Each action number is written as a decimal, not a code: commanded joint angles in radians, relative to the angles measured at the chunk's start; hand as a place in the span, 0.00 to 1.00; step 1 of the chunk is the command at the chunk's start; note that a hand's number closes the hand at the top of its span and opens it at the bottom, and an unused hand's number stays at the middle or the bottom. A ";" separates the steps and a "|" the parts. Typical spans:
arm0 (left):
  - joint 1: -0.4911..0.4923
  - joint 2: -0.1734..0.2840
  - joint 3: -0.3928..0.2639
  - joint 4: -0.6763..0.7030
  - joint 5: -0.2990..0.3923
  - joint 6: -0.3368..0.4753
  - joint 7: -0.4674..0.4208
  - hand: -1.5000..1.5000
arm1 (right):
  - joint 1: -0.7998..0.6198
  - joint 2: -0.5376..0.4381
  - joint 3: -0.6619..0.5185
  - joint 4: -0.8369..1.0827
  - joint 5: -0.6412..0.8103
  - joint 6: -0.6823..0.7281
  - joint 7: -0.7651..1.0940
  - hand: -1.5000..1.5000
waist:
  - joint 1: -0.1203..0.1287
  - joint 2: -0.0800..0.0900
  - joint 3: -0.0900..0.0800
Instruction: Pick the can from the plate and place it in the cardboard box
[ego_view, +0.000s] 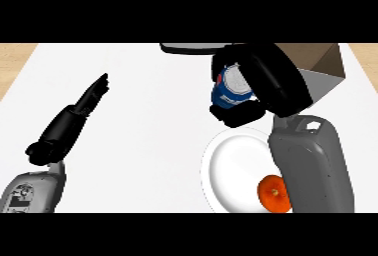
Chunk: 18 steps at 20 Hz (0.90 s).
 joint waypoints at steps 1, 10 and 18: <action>-0.015 -0.007 0.003 0.000 0.002 0.000 0.024 0.50 | -0.152 -0.002 -0.140 0.137 -0.024 -0.030 0.079 1.00 | 0.003 0.002 0.000; -0.017 -0.011 -0.002 0.000 -0.021 0.006 -0.002 0.50 | -0.333 -0.262 -0.209 0.604 0.026 -0.065 -0.139 1.00 | 0.014 0.007 0.000; -0.057 0.017 0.021 0.038 0.004 -0.035 -0.003 0.50 | -0.411 -0.372 -0.170 0.959 0.092 0.051 -0.233 1.00 | 0.029 0.014 0.000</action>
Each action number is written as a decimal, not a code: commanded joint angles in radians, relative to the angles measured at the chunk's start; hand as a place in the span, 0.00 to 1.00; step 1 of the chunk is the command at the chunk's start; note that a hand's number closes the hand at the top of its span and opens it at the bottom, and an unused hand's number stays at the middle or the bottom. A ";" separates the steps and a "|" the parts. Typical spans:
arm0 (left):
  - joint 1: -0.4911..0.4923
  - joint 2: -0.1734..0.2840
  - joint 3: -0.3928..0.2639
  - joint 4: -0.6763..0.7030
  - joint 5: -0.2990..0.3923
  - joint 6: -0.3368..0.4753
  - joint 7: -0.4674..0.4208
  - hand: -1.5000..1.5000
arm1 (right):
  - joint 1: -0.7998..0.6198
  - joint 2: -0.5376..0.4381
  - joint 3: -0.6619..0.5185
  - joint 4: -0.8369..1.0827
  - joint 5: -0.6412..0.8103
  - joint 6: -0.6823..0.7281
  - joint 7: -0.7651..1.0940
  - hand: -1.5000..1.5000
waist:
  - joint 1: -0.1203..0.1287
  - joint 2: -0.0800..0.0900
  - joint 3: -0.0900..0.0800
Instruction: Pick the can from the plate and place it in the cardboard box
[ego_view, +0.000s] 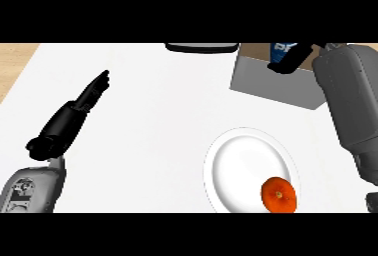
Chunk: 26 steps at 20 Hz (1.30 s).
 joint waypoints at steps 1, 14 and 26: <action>0.011 0.002 0.003 -0.011 0.015 -0.018 -0.009 0.50 | -0.074 -0.081 0.002 0.209 0.021 0.042 -0.105 1.00 | 0.013 0.003 0.000; -0.010 -0.006 0.003 0.038 -0.011 -0.003 -0.042 0.50 | -0.136 -0.155 -0.002 0.455 0.010 0.093 -0.464 0.00 | 0.015 0.010 0.001; -0.003 -0.043 -0.025 -0.018 -0.015 0.015 0.012 0.50 | -0.199 -0.208 -0.563 0.658 -0.510 0.176 -0.200 0.00 | 0.023 0.009 0.002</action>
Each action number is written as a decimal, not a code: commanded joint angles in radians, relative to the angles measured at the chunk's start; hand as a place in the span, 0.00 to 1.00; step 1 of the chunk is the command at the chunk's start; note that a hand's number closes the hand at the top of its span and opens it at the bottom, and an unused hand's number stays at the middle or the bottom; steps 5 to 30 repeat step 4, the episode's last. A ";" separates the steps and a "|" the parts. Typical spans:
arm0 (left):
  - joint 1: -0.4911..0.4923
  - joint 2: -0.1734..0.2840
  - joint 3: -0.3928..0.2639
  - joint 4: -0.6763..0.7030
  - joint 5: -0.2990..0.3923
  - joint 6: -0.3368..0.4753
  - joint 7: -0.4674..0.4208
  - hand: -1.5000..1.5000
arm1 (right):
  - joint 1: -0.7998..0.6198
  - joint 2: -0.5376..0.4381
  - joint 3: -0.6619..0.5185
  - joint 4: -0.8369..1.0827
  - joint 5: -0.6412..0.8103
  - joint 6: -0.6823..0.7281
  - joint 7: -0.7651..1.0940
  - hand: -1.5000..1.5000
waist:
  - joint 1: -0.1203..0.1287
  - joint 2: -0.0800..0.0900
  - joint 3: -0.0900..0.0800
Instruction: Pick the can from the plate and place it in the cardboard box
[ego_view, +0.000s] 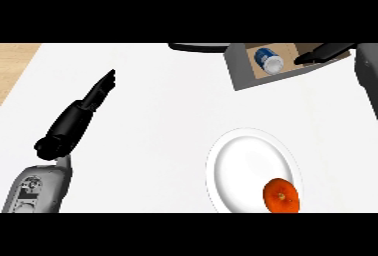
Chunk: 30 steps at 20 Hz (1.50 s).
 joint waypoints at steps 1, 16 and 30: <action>-0.006 -0.018 -0.023 -0.022 -0.018 0.014 0.015 0.50 | -0.008 -0.068 -0.115 0.071 -0.100 0.007 0.088 0.00 | 0.014 0.008 0.001; -0.028 -0.038 -0.033 0.011 -0.033 0.031 0.009 0.50 | 0.034 -0.120 -0.142 0.067 -0.125 0.009 0.053 0.00 | 0.014 0.017 0.002; -0.028 -0.038 -0.033 0.011 -0.033 0.031 0.009 0.50 | 0.034 -0.120 -0.142 0.067 -0.125 0.009 0.053 0.00 | 0.014 0.017 0.002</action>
